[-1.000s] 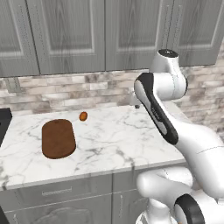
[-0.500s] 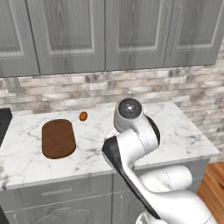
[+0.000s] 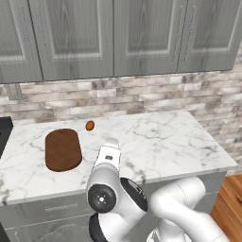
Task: Open the drawer on the left and place the cutting tools on the cutting board.
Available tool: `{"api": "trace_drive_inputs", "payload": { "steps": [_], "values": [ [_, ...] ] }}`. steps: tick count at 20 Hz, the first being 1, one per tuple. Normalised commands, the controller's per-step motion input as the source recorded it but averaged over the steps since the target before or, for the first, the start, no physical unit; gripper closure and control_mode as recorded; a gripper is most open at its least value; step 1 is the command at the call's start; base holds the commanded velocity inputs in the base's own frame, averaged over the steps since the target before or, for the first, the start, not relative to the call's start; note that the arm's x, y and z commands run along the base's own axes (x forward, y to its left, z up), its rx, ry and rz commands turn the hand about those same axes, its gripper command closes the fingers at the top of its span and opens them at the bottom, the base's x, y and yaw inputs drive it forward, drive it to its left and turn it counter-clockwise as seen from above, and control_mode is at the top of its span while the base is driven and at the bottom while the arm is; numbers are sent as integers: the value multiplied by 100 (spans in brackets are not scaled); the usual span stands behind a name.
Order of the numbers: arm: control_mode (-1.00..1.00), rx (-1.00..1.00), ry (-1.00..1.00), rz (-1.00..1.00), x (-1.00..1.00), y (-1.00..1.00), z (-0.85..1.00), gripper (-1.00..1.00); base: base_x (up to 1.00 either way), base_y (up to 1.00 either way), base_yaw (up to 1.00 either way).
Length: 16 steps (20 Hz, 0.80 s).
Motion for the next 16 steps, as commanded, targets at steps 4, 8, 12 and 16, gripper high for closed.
{"api": "trace_drive_inputs", "payload": {
  "steps": [4,8,12,16],
  "values": [
    [-100,-43,-18,17,-33,90,-24,-100,0,0,0],
    [-100,-37,-13,10,-18,71,-40,-100,0,0,0],
    [-100,-20,-5,6,-1,22,-55,-100,0,0,0],
    [-100,-10,-1,5,0,18,-73,-100,0,0,0]
  ]
}}
